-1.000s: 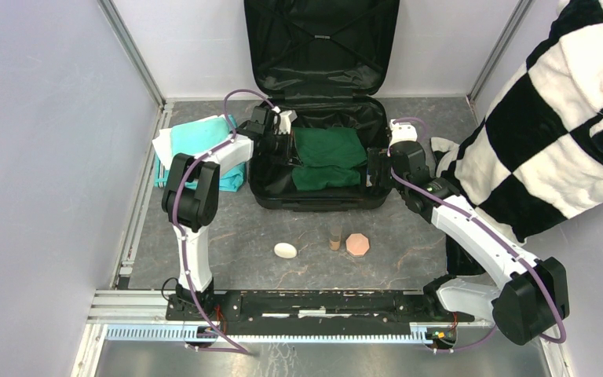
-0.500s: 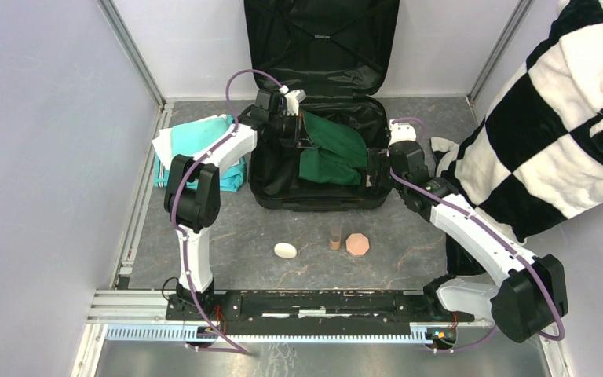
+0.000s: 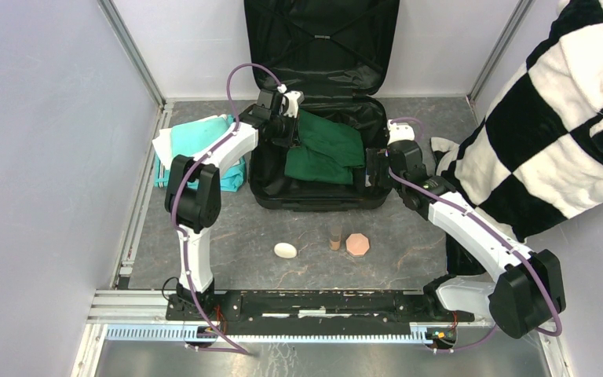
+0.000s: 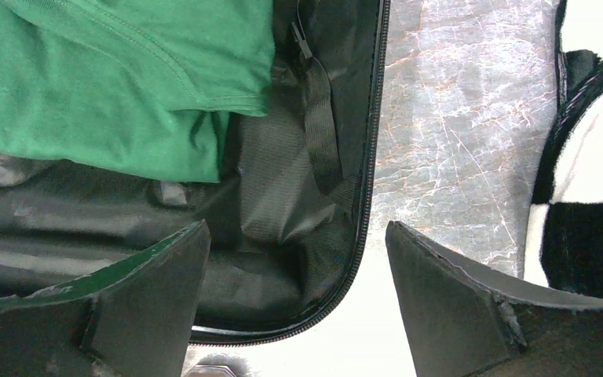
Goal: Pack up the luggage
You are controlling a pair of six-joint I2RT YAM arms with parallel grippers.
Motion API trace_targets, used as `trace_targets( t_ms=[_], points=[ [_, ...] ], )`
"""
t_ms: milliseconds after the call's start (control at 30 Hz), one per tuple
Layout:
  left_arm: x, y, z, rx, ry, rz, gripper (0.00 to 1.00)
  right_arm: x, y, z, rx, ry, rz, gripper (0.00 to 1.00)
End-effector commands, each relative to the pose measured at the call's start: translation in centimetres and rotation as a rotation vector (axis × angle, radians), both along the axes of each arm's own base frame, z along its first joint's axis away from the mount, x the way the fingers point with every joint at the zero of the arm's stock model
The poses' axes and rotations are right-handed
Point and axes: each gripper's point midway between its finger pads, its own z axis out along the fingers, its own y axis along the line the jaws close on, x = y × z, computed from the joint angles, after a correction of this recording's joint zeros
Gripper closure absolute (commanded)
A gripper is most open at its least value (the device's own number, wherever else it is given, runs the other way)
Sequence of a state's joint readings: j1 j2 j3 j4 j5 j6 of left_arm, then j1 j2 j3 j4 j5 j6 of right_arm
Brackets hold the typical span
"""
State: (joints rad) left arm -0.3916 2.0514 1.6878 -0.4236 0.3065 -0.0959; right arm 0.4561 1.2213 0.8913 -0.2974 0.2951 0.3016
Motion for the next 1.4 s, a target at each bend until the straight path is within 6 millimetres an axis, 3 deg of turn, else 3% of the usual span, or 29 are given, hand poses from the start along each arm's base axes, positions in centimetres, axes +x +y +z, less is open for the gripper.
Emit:
trace_targets(
  t_ms=[0, 267, 467, 600, 633, 667, 767, 800, 900, 1033, 1133, 1200, 1267, 1367],
  points=[
    [2.5, 2.5, 1.6, 0.149, -0.154, 0.032, 0.98, 0.7, 0.4, 1.5, 0.038, -0.053, -0.005, 0.1],
    [3.0, 5.3, 0.7, 0.242, -0.174, 0.111, 0.98, 0.5, 0.3, 1.7, 0.04, -0.056, -0.006, 0.1],
    [1.0, 6.5, -2.3, 0.272, -0.103, 0.136, 0.98, 0.5, 0.3, 1.6, 0.039, -0.052, -0.002, 0.1],
    [0.9, 7.5, -2.9, 0.299, -0.119, 0.176, 0.97, 0.6, 0.6, 1.7, 0.043, -0.051, 0.008, 0.1],
    [0.9, 7.4, -2.7, 0.29, -0.12, 0.17, 0.89, 0.7, 0.6, 1.7, 0.044, -0.05, 0.008, 0.1],
    [0.9, 7.2, -2.4, 0.282, -0.119, 0.164, 0.75, 0.7, 0.7, 1.8, 0.046, -0.048, 0.012, 0.1],
    [0.8, 6.6, -0.5, 0.251, -0.134, 0.141, 0.23, 1.1, 1.1, 2.2, 0.045, -0.048, 0.022, 0.1],
    [0.8, 6.4, 0.7, 0.237, -0.15, 0.132, 0.16, 1.4, 1.2, 2.4, 0.046, -0.05, 0.026, 0.1],
    [0.3, 5.7, 4.6, 0.198, -0.193, 0.084, 0.03, 2.2, 1.9, 3.6, 0.053, -0.066, 0.045, 0.1],
    [-1.0, 4.9, 9.7, 0.156, -0.241, 0.006, 0.0, 4.0, 3.6, 5.5, 0.075, -0.091, 0.096, 0.12],
    [-0.9, 4.1, 11.9, 0.11, -0.263, -0.019, 0.0, 6.1, 5.5, 6.3, 0.114, -0.092, 0.138, 0.2],
    [-0.7, 2.9, 11.9, 0.064, -0.25, -0.046, 0.01, 7.8, 7.2, 6.4, 0.169, -0.09, 0.175, 0.3],
    [-0.1, 1.7, 10.8, 0.014, -0.224, -0.055, 0.03, 9.6, 9.1, 6.0, 0.248, -0.068, 0.228, 0.42],
    [1.4, 0.4, 7.3, -0.013, -0.185, -0.063, 0.11, 12.5, 11.4, 4.5, 0.357, -0.014, 0.272, 0.64]
  ],
)
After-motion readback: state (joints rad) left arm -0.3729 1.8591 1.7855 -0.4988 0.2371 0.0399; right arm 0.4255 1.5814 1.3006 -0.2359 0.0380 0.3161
